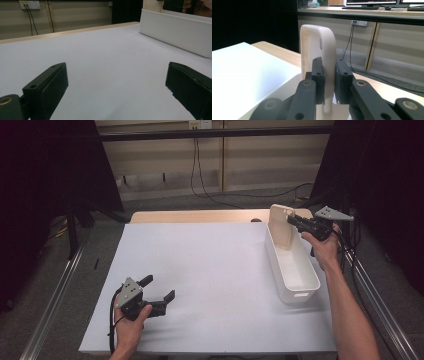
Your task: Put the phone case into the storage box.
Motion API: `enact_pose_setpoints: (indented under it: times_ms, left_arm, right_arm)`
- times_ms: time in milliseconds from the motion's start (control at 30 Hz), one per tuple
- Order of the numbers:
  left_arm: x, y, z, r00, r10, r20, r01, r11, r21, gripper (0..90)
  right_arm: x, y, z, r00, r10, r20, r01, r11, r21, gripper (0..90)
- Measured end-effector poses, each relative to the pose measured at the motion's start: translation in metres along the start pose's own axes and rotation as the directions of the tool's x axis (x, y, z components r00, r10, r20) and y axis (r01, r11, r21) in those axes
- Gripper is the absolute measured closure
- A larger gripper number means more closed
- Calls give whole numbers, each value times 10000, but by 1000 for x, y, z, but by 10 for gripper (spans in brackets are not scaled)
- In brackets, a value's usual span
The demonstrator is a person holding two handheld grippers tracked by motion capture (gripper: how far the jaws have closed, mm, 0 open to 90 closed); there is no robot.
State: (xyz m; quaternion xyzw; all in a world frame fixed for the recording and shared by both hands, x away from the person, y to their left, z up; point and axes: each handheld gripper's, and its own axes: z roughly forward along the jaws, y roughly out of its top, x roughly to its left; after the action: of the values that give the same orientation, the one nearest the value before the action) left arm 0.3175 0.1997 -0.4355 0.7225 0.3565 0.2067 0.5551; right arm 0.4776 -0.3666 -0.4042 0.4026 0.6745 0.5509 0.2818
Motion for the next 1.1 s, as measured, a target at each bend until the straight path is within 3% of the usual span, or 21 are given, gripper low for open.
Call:
enact_pose_setpoints:
  times_ms: [433, 1100]
  left_arm:
    - [-1, 0, 0, 10000, 88, -2, -88, 10000, 14, 45]
    - [1, -1, 2, 9999, 130, -35, -130, 9998, 131, 48]
  right_arm:
    - [-4, 5, 5, 9995, -310, 61, 307, 9990, 337, 803]
    - [-12, 4, 11, 9966, -339, 757, 298, 9980, 549, 771]
